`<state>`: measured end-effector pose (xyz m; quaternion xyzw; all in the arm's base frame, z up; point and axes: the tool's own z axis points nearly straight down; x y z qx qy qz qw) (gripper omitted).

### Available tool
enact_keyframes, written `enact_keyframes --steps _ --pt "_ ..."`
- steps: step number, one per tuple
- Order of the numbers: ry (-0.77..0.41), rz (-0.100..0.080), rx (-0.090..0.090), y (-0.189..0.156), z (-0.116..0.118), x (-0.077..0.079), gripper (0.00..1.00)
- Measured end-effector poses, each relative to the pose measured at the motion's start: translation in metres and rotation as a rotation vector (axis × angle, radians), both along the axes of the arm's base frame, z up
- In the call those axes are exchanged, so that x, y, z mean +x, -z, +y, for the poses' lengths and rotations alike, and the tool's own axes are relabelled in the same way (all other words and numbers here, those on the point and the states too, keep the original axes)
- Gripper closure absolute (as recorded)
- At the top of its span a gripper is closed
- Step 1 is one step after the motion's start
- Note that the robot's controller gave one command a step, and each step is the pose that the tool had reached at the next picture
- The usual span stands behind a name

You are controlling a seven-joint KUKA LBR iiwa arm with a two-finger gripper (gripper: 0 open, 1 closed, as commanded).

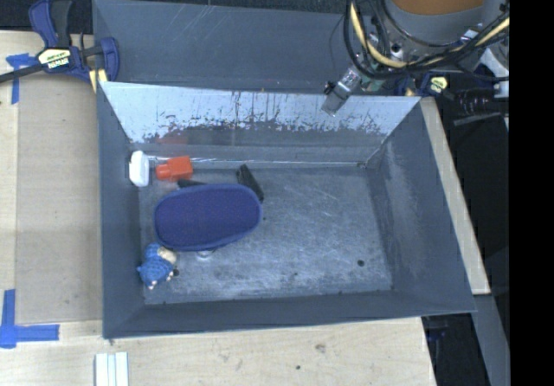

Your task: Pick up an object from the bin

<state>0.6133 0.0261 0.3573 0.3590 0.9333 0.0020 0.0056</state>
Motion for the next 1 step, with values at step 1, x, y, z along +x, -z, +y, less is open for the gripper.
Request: enact_keyframes --steps 1 --pt "-0.228 0.015 -0.002 0.1121 -0.0109 0.0077 1.0"
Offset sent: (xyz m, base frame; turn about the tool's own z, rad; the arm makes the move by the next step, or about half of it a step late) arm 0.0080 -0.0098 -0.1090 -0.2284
